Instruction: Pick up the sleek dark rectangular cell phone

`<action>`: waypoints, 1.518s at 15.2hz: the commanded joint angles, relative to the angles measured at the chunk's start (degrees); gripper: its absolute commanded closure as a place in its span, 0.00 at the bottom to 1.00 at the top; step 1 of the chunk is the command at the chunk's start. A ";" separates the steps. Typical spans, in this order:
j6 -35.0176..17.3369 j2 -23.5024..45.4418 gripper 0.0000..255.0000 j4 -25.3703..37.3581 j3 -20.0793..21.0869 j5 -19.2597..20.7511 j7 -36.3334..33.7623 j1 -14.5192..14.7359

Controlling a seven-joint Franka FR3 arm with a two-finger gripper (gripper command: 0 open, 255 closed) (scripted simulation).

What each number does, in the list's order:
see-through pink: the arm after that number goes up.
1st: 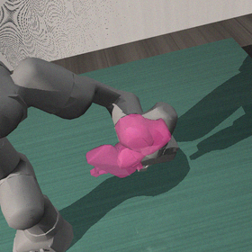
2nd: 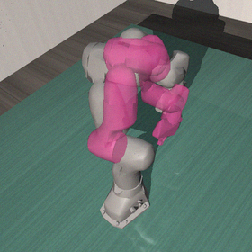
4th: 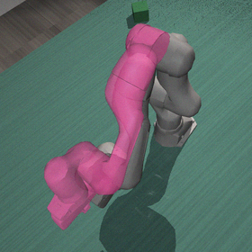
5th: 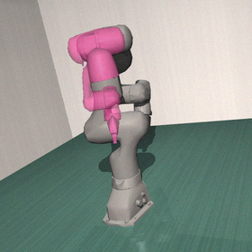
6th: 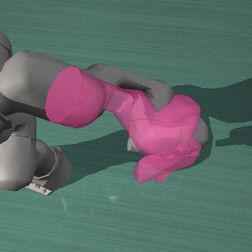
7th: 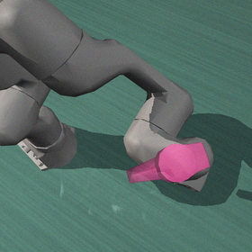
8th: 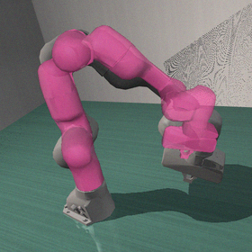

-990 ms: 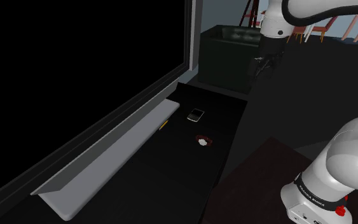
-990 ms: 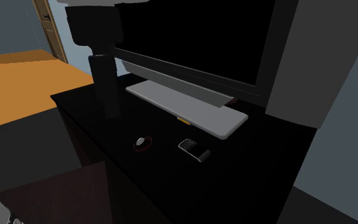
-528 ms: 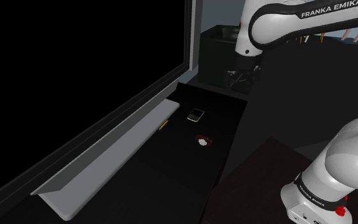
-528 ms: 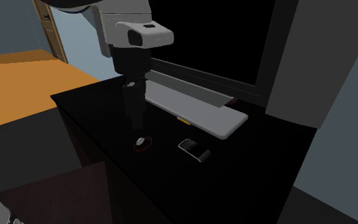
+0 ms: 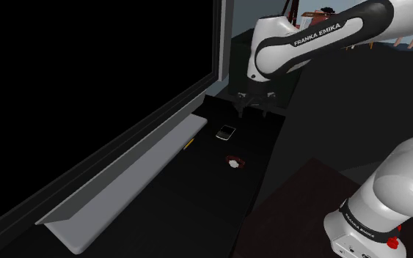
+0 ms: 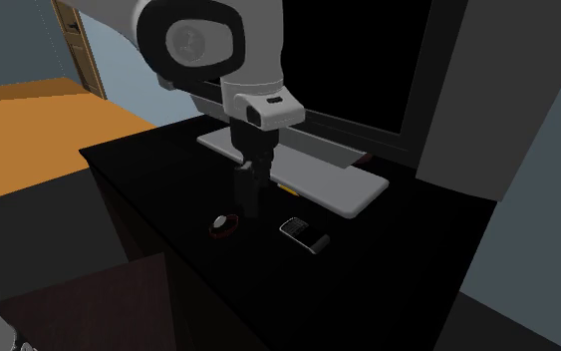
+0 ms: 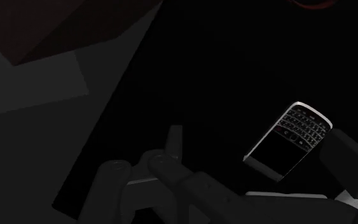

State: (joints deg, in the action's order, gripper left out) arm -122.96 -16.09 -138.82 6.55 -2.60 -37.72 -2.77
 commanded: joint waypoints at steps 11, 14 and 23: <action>-15.04 26.99 0.00 13.86 1.02 0.46 -24.17 -0.82; -17.13 28.59 0.00 13.37 0.90 0.64 -24.22 -0.70; -20.30 31.29 1.00 12.88 0.74 0.99 -24.28 -0.59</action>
State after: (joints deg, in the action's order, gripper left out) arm -143.22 15.10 -125.87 7.30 -1.62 -62.00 -3.37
